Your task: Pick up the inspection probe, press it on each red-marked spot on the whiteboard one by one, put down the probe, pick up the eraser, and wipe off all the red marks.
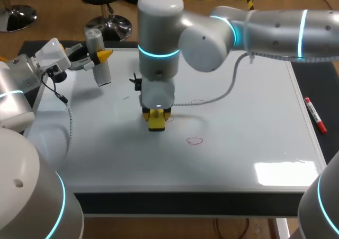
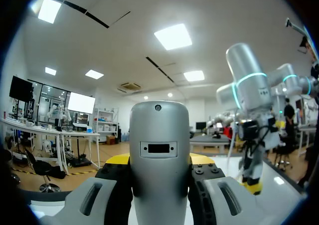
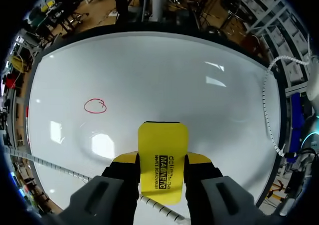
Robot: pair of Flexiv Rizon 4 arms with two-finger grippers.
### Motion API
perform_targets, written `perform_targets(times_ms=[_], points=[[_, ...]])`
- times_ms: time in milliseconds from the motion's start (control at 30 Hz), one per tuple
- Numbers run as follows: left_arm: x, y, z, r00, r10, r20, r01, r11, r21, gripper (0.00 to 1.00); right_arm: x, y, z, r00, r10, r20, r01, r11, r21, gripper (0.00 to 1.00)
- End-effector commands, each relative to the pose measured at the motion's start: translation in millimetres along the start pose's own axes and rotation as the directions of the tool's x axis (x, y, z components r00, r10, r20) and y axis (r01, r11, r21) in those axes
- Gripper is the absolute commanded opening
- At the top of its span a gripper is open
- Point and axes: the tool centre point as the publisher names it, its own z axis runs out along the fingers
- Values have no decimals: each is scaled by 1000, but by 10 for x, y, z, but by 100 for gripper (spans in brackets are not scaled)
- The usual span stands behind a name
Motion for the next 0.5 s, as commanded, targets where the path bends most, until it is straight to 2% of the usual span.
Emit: perform_targets(times_ms=[33, 200, 500], points=[[-2, 2, 8, 1000, 2, 1, -2, 1000, 3, 0, -64, -47, 80, 1000, 1, -29, -1, 1000, -6, 0], [-2, 2, 8, 1000, 2, 1, -2, 1000, 3, 0, -44, -45, 174, 998, 5, -61, -4, 1000, 5, 0], [-2, 2, 8, 1000, 2, 1, -2, 1000, 3, 0, 15, -37, 274, 997, 20, -71, -19, 1000, 11, 0]])
